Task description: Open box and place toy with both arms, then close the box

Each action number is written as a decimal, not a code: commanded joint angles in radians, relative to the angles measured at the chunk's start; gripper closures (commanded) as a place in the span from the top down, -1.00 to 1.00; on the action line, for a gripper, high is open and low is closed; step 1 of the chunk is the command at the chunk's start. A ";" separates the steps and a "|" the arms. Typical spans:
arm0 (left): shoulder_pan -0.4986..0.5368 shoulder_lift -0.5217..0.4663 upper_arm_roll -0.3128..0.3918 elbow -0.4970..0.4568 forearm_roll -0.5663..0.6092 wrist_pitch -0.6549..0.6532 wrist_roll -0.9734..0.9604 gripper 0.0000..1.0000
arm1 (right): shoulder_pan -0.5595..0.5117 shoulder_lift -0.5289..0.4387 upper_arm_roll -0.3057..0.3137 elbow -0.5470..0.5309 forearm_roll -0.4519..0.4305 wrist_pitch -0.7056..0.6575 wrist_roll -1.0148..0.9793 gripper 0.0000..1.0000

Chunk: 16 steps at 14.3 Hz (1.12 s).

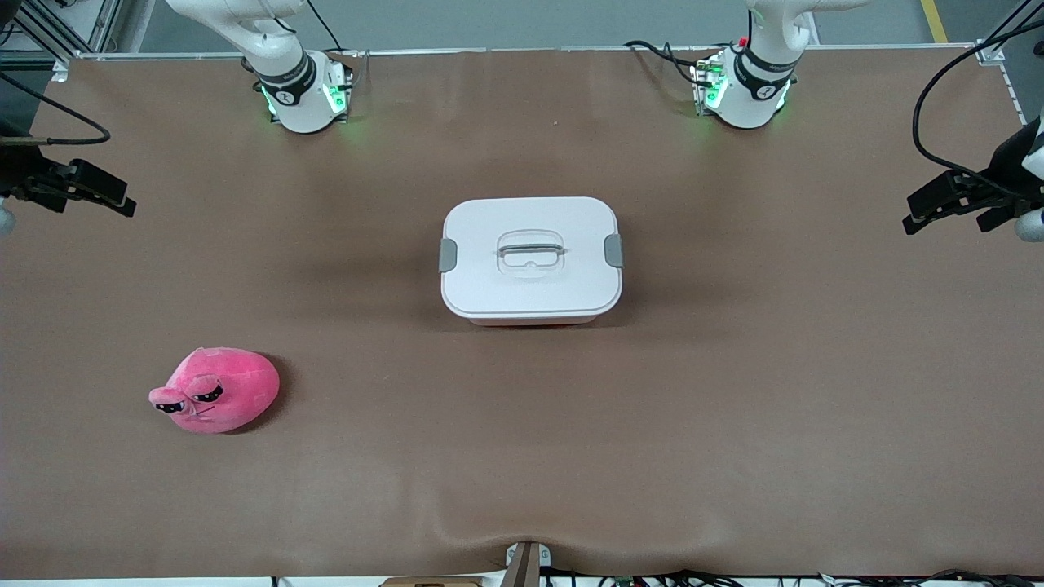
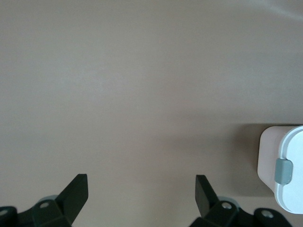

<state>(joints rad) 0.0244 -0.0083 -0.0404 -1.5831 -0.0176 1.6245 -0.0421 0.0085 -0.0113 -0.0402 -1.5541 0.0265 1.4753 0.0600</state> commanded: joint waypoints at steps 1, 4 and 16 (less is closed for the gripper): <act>0.003 0.057 0.011 0.038 -0.008 -0.011 0.002 1.00 | -0.001 0.008 0.002 0.020 0.015 -0.010 -0.003 1.00; 0.017 0.125 0.016 0.126 -0.013 -0.008 0.011 1.00 | -0.001 0.010 0.002 0.020 0.015 -0.010 -0.003 1.00; -0.004 0.214 0.005 0.152 -0.012 0.072 -0.028 1.00 | -0.001 0.010 0.002 0.022 0.015 -0.009 -0.003 1.00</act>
<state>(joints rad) 0.0378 0.1822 -0.0347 -1.4629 -0.0177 1.6798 -0.0502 0.0089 -0.0103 -0.0379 -1.5541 0.0268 1.4753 0.0600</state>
